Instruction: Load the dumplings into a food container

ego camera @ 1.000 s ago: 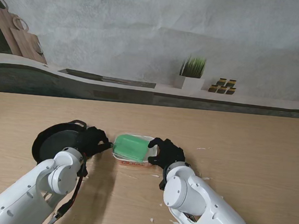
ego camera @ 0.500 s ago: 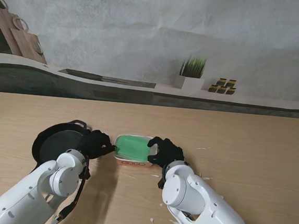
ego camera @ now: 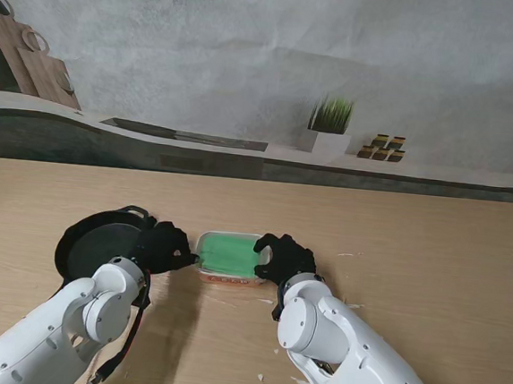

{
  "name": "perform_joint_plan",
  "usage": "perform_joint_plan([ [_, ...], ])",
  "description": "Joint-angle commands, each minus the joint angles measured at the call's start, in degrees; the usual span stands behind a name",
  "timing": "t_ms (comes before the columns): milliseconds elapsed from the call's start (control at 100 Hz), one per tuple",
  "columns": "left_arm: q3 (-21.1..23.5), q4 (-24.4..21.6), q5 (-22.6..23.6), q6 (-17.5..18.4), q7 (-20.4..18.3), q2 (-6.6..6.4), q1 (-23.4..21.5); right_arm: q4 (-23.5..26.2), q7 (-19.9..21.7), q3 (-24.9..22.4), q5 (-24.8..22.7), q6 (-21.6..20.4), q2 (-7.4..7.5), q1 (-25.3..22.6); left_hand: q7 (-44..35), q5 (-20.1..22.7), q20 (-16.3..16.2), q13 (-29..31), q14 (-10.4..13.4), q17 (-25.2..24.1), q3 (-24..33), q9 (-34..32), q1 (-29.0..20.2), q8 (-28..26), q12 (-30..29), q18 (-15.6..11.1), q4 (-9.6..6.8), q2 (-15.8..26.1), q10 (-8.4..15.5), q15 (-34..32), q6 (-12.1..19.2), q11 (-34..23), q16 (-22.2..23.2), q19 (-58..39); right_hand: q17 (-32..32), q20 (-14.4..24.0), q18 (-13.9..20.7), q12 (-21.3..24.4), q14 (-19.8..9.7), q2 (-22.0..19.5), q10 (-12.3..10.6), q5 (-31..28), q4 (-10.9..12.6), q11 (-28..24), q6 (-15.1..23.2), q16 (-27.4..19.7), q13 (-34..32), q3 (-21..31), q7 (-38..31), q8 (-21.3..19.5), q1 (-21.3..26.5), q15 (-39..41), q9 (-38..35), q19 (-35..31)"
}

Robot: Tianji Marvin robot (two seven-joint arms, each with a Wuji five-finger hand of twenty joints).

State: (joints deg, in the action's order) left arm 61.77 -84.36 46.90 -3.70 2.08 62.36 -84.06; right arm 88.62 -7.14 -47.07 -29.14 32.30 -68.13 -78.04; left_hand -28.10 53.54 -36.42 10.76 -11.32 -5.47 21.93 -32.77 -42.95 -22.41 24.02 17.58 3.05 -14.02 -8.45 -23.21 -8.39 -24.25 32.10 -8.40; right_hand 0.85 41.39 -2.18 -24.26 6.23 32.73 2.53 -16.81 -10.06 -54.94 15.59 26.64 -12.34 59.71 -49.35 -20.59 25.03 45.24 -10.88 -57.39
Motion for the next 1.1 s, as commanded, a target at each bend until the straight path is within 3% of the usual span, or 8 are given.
perform_joint_plan([
  [0, 0.2, -0.4, 0.5, -0.4, 0.6, 0.0, 0.1, -0.7, 0.1, 0.1, -0.4, -0.6, -0.61, 0.0, -2.8, -2.6, -2.0, 0.2, -0.4, -0.1, 1.7, 1.6, 1.2, -2.3, 1.6, 1.7, -0.25, -2.2, 0.6, -1.2, 2.1, -1.4, 1.2, -1.1, 1.3, -0.4, 1.8, 0.4, -1.8, -0.1, -1.6, -0.7, 2.3, 0.6, 1.8, -0.1, 1.7, 1.5, 0.1, -1.0, 1.1, -0.1, 1.7, -2.2],
  [190, 0.5, 0.3, 2.7, -1.1, 4.6, 0.34, 0.2, -2.2, -1.7, 0.2, -1.1, -1.7, -0.99, 0.3, -12.1, -19.3, -4.0, -1.6, 0.2, 0.8, 5.3, 7.1, 2.1, -13.5, 4.0, 1.8, -0.01, -6.6, 0.6, -2.3, 4.0, -2.9, 2.3, -1.8, 1.3, -0.4, 2.2, 0.6, -2.2, 0.9, -1.8, -0.8, 2.3, 0.8, 2.1, -0.3, 2.1, 2.1, 0.6, -0.8, 0.9, -0.5, 1.7, -2.6],
  [260, 0.4, 1.0, 3.0, -0.9, 6.3, 0.55, 0.5, -2.7, -2.5, 0.1, -1.6, -2.5, -1.06, 0.3, -8.9, -27.9, -4.7, -3.6, 0.8, 1.4, 7.3, 12.0, 4.8, -12.2, 3.4, 1.7, -1.54, -4.7, 0.9, -1.8, 6.0, -1.3, 2.2, -2.2, 1.3, -0.5, 2.4, 0.7, -2.3, 1.3, -1.8, -0.3, 2.3, 1.1, 2.8, -0.3, 2.1, 2.3, 0.7, -0.8, 0.6, -0.5, 1.7, -2.7],
  [310, 0.3, 1.4, 2.8, -0.3, 7.0, 0.65, 0.8, -3.1, -3.2, 0.0, -2.0, -3.2, -1.1, 0.2, -4.3, -30.5, -5.0, -4.9, 1.4, 1.6, 7.3, 14.9, 4.8, -7.1, 1.4, 1.4, -1.51, -4.7, 1.5, -0.7, 9.1, 0.3, 1.4, -2.1, 1.4, -0.5, 2.5, 0.9, -2.4, 1.6, -1.9, 0.0, 2.2, 1.4, 3.0, -0.3, 2.4, 2.4, 0.7, -0.8, 0.3, -0.5, 1.7, -2.8],
  [400, 0.0, 1.9, 3.0, 1.2, 6.7, 0.53, 1.4, -3.5, -3.6, -0.1, -2.7, -4.0, -1.01, 0.0, 1.6, -30.0, -5.2, -5.4, 2.0, 2.2, 7.3, 16.3, 4.8, -0.5, -0.4, 1.0, -1.43, -4.9, 2.3, 0.5, 12.3, 1.3, 0.5, -2.2, 1.5, -0.7, 2.6, 1.4, -2.5, 2.3, -2.0, 0.3, 2.1, 2.4, 3.1, -0.3, 2.6, 2.5, 0.6, -0.9, -0.7, -0.4, 1.6, -2.8],
  [570, -1.5, 3.3, 2.6, 2.6, 4.2, 0.13, 3.1, -3.7, -3.7, 0.0, -3.2, -4.8, -0.84, -0.1, 4.4, -27.5, -5.0, -6.1, 2.9, 1.9, 7.2, 18.5, 5.3, 3.8, -2.2, 0.2, -1.09, -5.1, 3.5, 3.7, 15.0, 2.8, -1.4, -1.9, 1.7, -0.9, 2.7, 1.6, -2.6, 2.7, -2.0, 0.4, 1.8, 3.2, 3.1, -0.3, 2.8, 0.8, 0.6, -1.0, -0.5, -0.3, 1.5, -2.8],
  [800, -3.3, 5.2, 2.6, 2.3, 3.6, -0.01, 4.6, -4.7, -2.8, 1.2, -3.6, -4.1, -0.79, 1.1, 3.6, -24.8, -5.0, -6.2, 3.0, 1.4, 7.3, 19.3, 5.9, 4.3, -2.7, 0.1, -0.93, -5.8, 3.8, 5.0, 14.0, 2.8, -1.6, -1.8, 1.9, -1.1, 2.6, 1.9, -2.6, 3.8, -2.0, 0.4, 1.6, 3.8, 2.3, -0.4, 3.0, -0.2, 0.4, -1.2, -0.4, -0.4, 1.5, -2.7],
  [1090, -4.0, 6.1, 3.3, 1.6, 2.7, -0.26, 5.1, -6.0, -2.3, 2.5, -3.9, -2.9, -0.95, 2.7, 2.9, -23.5, -5.0, -6.4, 3.0, 0.9, 6.8, 20.0, 6.7, 4.2, -3.0, 0.0, -0.91, -5.9, 4.1, 6.1, 12.5, 2.9, -1.6, -1.7, 1.9, -1.0, 2.7, 2.1, -2.3, 3.7, -1.3, 1.0, 1.7, 4.5, -4.2, -0.4, 3.0, -0.3, -0.6, -1.3, -0.2, -0.2, 1.4, -2.9],
])
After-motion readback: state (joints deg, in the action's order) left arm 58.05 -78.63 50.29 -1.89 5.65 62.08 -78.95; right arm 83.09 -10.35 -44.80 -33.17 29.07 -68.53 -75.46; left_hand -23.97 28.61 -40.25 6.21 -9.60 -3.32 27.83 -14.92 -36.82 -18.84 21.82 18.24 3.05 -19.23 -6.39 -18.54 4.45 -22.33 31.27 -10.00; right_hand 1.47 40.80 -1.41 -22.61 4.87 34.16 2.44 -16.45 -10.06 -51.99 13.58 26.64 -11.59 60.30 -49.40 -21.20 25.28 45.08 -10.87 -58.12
